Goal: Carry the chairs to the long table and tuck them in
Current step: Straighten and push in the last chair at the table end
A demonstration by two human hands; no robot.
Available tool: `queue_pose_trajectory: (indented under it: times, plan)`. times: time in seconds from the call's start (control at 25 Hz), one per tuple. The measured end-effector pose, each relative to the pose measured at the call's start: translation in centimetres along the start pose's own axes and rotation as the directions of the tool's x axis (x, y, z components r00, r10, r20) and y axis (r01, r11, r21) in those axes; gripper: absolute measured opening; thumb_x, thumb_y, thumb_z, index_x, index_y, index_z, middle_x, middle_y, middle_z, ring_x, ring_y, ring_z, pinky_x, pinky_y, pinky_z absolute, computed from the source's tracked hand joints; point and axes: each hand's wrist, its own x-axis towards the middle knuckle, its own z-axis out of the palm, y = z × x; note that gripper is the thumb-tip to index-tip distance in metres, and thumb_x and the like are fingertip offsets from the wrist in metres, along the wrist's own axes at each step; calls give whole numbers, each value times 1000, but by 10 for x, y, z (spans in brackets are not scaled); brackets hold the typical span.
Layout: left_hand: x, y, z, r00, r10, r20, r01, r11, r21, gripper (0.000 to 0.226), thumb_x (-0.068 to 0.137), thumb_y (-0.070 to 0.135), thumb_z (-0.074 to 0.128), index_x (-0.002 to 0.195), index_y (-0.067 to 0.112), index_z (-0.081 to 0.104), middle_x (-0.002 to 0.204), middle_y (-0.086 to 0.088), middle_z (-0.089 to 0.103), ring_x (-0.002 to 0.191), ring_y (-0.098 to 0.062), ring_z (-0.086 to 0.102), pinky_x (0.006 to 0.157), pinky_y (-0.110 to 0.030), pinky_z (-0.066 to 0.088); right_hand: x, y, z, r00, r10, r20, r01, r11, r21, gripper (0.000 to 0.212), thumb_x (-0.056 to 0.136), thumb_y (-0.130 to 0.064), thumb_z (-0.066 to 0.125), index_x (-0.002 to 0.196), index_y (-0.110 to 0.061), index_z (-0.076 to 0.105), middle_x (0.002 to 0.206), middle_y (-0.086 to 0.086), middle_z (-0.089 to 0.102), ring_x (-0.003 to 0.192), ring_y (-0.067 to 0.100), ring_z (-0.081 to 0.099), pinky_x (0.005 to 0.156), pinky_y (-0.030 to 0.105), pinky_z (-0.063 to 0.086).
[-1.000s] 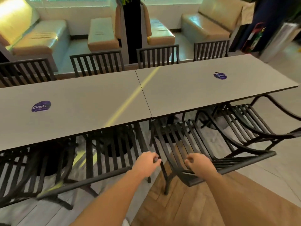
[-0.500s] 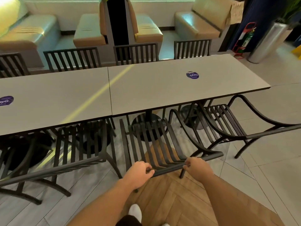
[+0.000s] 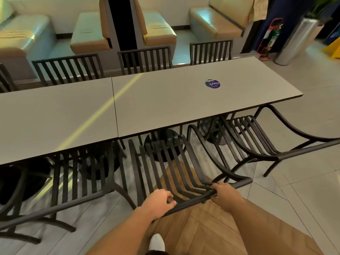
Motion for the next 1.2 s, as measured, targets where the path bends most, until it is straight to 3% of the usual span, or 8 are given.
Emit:
queue_pose_trajectory:
  times: [0.16,0.32,0.48,0.68,1.0,1.2]
  plan:
    - [3,5,16,995,-28,95,30,999,-27,42,98,48,62,134,27,63,121,6,65,103,-7,57,90,-22,46,14,14,6,998,-32,57,36,998,-59,45,93,-38,65,137,-36,54,133,-7,54,125,18,49,105,37,46]
    - [10,13,35,978,-127,163,124,992,31,45,96,45,66,136,27,59,120,5,57,108,-14,56,100,-32,48,36,36,2,984,-115,135,134,982,-136,39,90,-41,66,129,-36,59,126,-7,58,117,17,53,100,33,47]
    - [15,26,59,944,-329,27,324,939,119,35,98,29,62,132,33,58,129,4,60,117,-18,59,105,-38,48,51,60,-6,943,-244,226,286,942,-178,32,92,-44,60,123,-35,62,122,-7,62,114,17,58,98,35,49]
    - [20,54,77,864,-483,-141,503,817,281,45,101,12,50,140,34,56,133,3,64,122,-20,60,105,-36,47,50,85,-7,916,-363,172,396,890,-225,24,97,-44,51,112,-31,64,106,-5,69,101,20,65,84,37,52]
    - [43,73,71,860,-500,-100,498,781,378,40,102,14,51,134,38,57,127,2,63,119,-23,60,102,-38,46,57,104,-2,916,-337,217,381,899,-215,20,98,-38,52,109,-27,65,103,-4,69,97,21,65,85,37,54]
    - [66,63,46,864,-499,-67,483,783,392,36,102,15,50,128,38,58,123,3,63,116,-23,60,100,-40,43,78,105,-2,910,-363,199,398,901,-175,20,102,-26,49,119,-25,60,118,-1,64,110,23,62,94,37,49]
